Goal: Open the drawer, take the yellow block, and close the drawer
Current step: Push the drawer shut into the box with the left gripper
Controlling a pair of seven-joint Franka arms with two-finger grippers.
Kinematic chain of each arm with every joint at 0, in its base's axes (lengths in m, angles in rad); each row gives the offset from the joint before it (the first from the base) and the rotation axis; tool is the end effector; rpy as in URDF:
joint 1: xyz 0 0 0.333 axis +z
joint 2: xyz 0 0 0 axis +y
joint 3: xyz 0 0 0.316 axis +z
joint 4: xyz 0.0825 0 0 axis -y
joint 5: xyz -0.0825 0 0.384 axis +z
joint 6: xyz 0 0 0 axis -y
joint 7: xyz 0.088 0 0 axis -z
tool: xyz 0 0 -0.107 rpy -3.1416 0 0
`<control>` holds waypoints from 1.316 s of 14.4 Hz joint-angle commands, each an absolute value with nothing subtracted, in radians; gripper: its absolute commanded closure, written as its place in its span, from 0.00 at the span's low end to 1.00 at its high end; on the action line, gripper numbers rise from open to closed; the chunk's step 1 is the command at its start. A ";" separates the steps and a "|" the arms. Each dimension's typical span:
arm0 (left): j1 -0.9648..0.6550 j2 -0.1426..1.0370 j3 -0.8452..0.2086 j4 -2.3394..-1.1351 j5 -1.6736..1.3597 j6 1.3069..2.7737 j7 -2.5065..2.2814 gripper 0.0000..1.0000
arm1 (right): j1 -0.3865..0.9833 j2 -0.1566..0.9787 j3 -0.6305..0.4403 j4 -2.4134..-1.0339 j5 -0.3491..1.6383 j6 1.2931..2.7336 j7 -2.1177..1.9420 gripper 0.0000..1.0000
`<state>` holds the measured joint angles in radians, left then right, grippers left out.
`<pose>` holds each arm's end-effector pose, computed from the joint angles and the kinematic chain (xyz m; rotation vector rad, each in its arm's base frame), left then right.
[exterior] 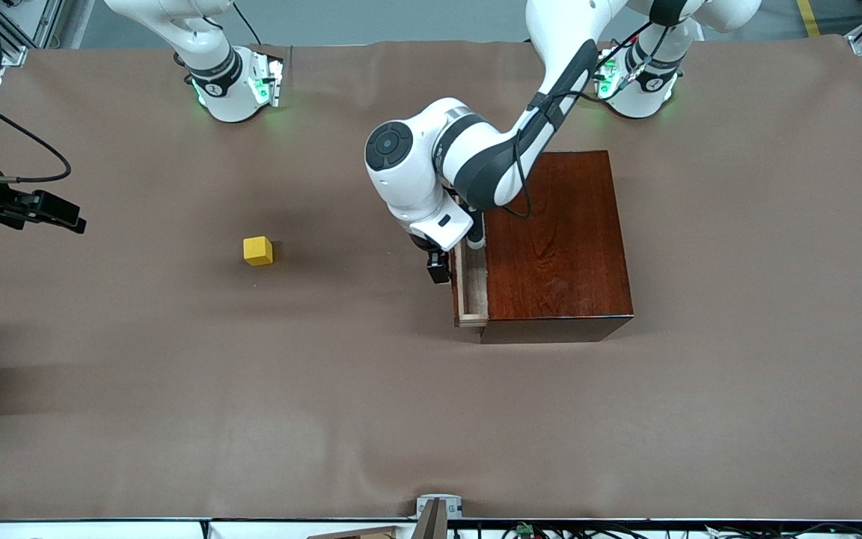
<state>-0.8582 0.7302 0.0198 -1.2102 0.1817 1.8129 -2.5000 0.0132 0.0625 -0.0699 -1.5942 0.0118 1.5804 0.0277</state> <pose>0.4994 -0.5385 0.3358 -2.1006 -2.1681 -0.3008 0.5705 -0.0300 0.5792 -3.1280 0.1330 0.1191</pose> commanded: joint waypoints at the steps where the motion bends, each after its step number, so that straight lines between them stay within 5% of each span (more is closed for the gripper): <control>1: -0.865 0.695 0.037 -1.235 0.221 1.744 -2.503 0.00 | 0.009 0.057 -0.071 -1.595 0.023 1.575 0.034 0.00; 19: -0.864 0.706 0.051 -1.250 0.238 1.575 -2.507 0.00 | 0.008 0.037 -0.075 -1.586 0.023 1.615 0.032 0.00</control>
<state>-0.8600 0.7277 0.0452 -1.2164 0.2093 1.6417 -2.4996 0.0128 0.0494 -0.0754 -1.5813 0.0119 1.6193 0.0277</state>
